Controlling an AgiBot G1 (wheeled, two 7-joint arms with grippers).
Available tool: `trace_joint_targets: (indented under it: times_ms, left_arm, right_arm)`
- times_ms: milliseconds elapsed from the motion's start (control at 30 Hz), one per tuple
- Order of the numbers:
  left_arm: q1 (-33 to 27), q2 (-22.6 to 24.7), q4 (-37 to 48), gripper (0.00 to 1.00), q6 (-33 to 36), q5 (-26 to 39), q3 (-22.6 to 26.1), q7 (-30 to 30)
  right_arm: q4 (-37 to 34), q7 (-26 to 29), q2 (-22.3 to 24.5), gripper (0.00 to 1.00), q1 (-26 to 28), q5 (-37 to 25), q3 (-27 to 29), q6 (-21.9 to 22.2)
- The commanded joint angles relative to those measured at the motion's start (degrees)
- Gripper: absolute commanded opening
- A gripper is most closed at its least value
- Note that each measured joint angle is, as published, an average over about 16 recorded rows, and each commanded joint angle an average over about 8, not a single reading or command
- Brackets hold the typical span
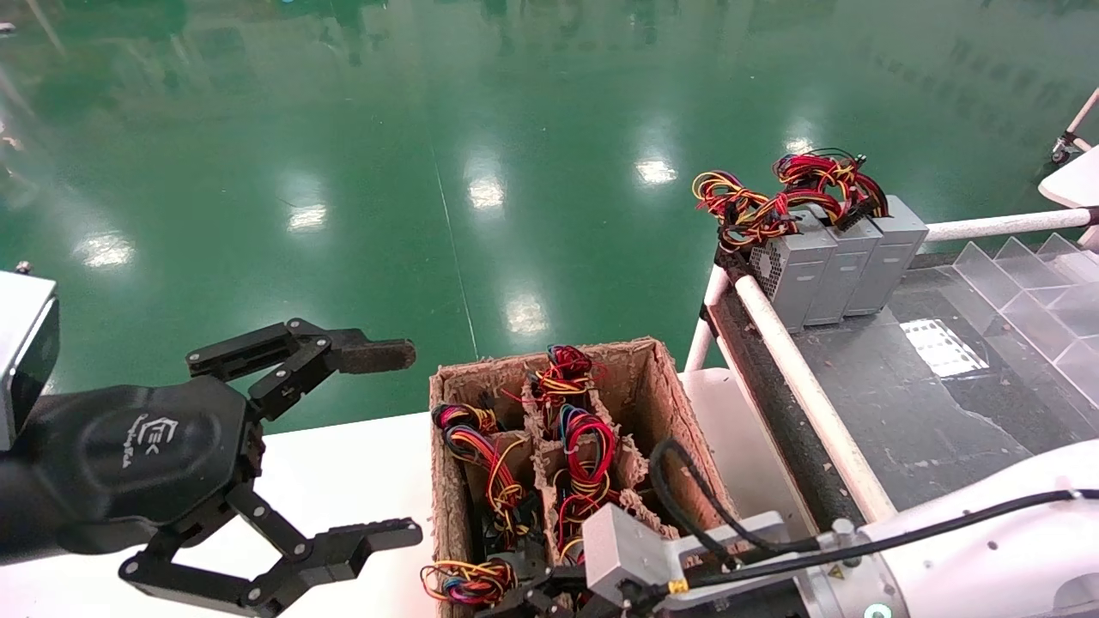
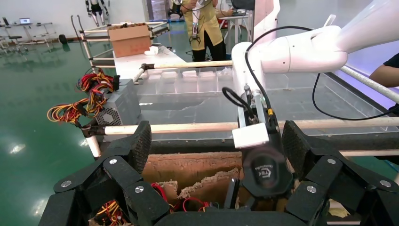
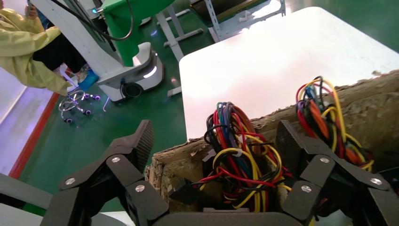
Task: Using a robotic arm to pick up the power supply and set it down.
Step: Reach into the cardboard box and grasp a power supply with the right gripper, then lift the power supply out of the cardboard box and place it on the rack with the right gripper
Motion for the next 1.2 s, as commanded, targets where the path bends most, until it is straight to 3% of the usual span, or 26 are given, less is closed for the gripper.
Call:
trace_joint_targets:
  times_ms: [33, 733, 1200]
  left_arm:
    - [0.0, 0.0, 0.0, 1.0, 0.0, 0.0, 0.0, 0.0]
    - [0.0, 0.0, 0.0, 1.0, 0.0, -0.01, 0.01, 0.0]
    - [0.0, -0.01, 0.0, 1.0, -0.01, -0.01, 0.01, 0.01]
  right_arm:
    - [-0.21, -0.25, -0.33, 0.0, -0.21, -0.13, -0.56, 0.2]
    - [-2.06, -3.6, -0.69, 0.0, -0.66, -0.6, -0.86, 1.81]
    - [-2.4, -4.5, 0.58, 0.0, -0.85, 2.18, 0.69, 1.33]
